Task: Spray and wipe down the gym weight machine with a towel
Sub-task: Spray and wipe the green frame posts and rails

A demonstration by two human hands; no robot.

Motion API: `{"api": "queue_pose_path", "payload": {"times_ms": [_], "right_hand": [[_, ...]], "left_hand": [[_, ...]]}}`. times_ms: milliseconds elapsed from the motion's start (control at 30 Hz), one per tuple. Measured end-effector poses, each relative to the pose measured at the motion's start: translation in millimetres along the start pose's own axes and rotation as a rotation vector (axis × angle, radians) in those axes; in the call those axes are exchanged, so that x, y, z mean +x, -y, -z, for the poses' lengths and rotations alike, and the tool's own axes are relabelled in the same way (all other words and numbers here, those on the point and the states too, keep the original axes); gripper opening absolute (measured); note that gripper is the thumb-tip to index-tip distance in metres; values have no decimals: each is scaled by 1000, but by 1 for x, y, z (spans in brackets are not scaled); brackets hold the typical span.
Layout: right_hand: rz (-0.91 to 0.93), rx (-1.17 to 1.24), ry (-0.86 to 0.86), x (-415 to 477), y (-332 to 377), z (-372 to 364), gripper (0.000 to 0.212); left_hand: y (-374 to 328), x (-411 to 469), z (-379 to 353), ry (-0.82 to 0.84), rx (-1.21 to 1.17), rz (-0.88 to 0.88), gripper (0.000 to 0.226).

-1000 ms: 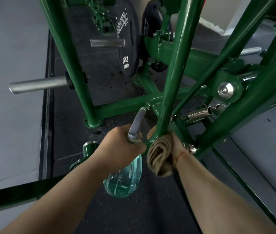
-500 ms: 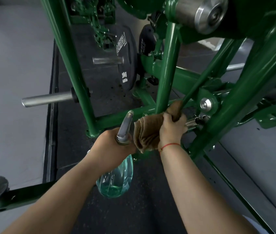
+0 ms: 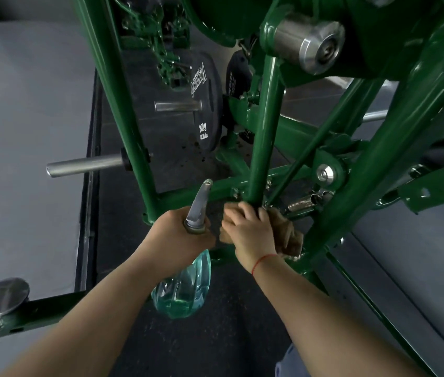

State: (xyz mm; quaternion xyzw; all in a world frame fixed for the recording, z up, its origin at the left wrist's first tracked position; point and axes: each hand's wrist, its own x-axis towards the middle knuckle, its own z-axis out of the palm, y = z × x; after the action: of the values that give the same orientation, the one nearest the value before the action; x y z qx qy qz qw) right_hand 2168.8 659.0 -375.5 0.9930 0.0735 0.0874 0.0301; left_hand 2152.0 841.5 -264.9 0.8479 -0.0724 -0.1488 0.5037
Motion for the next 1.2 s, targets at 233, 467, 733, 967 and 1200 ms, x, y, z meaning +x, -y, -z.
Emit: {"api": "queue_pose_path", "payload": {"times_ms": [233, 467, 733, 967, 1200], "right_hand": [[-248, 340, -162, -42, -22, 7, 62], [-788, 856, -960, -88, -67, 59, 53], [-653, 542, -1287, -126, -87, 119, 46], [-488, 137, -1291, -107, -91, 144, 20], [-415, -342, -978, -28, -132, 162, 47]], "left_hand": [[-22, 3, -30, 176, 27, -71, 16], [-60, 13, -79, 243, 35, -271, 18], [-106, 33, -121, 315, 31, -441, 22], [-115, 48, -121, 408, -4, -468, 13], [-81, 51, -112, 371, -93, -342, 20]]}}
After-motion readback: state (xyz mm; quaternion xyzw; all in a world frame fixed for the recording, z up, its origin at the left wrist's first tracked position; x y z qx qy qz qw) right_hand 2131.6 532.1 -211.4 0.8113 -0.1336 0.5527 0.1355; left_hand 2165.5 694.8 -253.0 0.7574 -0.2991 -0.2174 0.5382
